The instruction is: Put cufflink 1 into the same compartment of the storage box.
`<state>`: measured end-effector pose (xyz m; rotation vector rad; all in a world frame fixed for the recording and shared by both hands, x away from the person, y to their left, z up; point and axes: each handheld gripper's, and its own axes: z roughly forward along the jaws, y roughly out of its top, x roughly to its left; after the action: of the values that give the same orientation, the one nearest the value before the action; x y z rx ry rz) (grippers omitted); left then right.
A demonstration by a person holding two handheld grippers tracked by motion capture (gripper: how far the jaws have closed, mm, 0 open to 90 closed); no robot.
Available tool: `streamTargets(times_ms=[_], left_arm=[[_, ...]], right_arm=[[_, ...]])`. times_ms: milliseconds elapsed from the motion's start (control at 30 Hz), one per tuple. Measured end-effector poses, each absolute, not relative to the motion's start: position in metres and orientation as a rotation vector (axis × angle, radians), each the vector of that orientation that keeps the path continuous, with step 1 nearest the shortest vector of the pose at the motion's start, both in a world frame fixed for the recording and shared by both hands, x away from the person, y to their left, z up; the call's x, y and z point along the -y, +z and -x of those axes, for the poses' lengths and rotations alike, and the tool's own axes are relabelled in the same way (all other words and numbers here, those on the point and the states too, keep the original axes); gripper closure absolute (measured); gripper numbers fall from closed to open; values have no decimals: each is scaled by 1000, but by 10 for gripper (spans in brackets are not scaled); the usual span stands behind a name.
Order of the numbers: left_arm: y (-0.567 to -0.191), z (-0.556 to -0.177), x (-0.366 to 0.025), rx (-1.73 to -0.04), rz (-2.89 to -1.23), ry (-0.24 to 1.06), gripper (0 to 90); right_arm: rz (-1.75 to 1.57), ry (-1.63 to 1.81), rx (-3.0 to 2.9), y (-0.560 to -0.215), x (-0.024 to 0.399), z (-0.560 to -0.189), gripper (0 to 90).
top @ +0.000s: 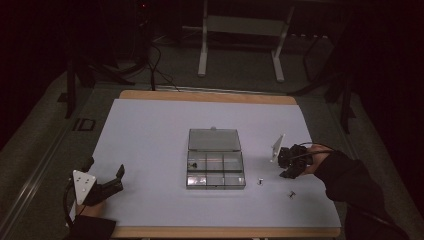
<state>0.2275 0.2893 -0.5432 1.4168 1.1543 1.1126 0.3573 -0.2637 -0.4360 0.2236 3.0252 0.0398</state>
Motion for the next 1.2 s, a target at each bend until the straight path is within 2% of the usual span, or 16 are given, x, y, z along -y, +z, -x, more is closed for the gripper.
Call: streamTargets(times_ms=[233,567,1200], left_arm=[[-543,-228,-289,-1159,-1415,1115,28],[-543,-228,-289,-1164,-1415,1120,29],[-543,-228,-289,-1169,-1416,1118,29]], right_arm=[[-279,-2,-3031,-451,288,-356,646],[-302,-21,-3003,-468,301,-368,646],[-320,-162,-3029,-493,296,-386,660]])
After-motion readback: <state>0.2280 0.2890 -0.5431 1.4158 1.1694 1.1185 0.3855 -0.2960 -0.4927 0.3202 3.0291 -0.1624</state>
